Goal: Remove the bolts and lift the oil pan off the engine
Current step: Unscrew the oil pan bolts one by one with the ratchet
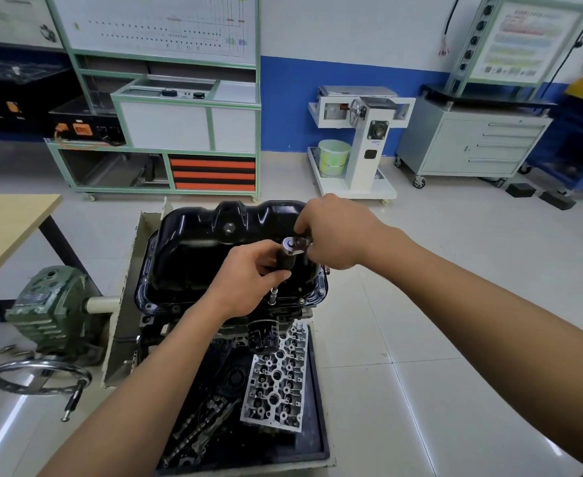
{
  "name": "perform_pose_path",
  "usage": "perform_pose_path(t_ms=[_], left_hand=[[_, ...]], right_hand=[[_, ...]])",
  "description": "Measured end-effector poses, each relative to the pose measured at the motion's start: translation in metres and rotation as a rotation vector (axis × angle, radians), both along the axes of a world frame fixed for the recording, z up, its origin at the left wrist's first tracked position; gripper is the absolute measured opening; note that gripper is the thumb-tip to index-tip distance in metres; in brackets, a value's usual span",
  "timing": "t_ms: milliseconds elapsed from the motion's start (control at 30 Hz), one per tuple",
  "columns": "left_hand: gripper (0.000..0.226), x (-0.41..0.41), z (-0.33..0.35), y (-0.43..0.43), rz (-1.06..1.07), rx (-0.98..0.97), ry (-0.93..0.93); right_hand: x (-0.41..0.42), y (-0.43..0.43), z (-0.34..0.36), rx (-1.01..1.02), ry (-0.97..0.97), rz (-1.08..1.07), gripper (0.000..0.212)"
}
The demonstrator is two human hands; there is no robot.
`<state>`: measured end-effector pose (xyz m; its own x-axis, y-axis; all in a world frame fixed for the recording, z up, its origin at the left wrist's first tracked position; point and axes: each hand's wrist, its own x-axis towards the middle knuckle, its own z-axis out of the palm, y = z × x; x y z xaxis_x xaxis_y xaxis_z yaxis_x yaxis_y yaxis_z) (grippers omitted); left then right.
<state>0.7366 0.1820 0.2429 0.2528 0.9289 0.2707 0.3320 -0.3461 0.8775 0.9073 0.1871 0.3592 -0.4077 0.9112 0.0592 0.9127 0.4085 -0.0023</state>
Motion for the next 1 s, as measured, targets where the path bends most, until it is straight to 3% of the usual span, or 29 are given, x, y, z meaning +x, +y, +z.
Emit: perform_pose_path(t_ms=[67, 200, 333, 433, 633, 733, 833, 1000], left_hand=[[0.036, 0.001, -0.002, 0.001, 0.036, 0.02, -0.015], [0.034, 0.003, -0.006, 0.003, 0.122, 0.068, -0.011], [0.038, 0.002, -0.011, 0.005, 0.204, 0.109, -0.02], [0.033, 0.003, -0.01, 0.004, 0.191, 0.092, -0.038], [0.039, 0.0, -0.007, 0.002, -0.033, 0.022, 0.007], [0.029, -0.001, -0.006, 0.002, -0.099, -0.042, 0.016], [0.036, -0.004, -0.001, 0.002, -0.152, -0.04, 0.036], [0.034, -0.006, 0.0, 0.002, -0.137, -0.039, 0.057]], right_hand=[[-0.001, -0.001, 0.001, -0.158, 0.079, -0.006, 0.01], [-0.009, -0.011, -0.01, -0.308, 0.194, -0.057, 0.038], [-0.019, -0.015, -0.021, -0.188, 0.229, -0.106, 0.049], [-0.019, -0.014, -0.018, -0.157, 0.213, -0.107, 0.043], [-0.014, -0.013, -0.004, -0.012, -0.045, 0.074, 0.021], [-0.012, -0.01, -0.003, 0.132, -0.146, 0.098, 0.014], [-0.011, -0.006, -0.004, 0.113, -0.127, 0.11, 0.027], [-0.012, -0.003, -0.013, 0.09, -0.074, 0.134, 0.026]])
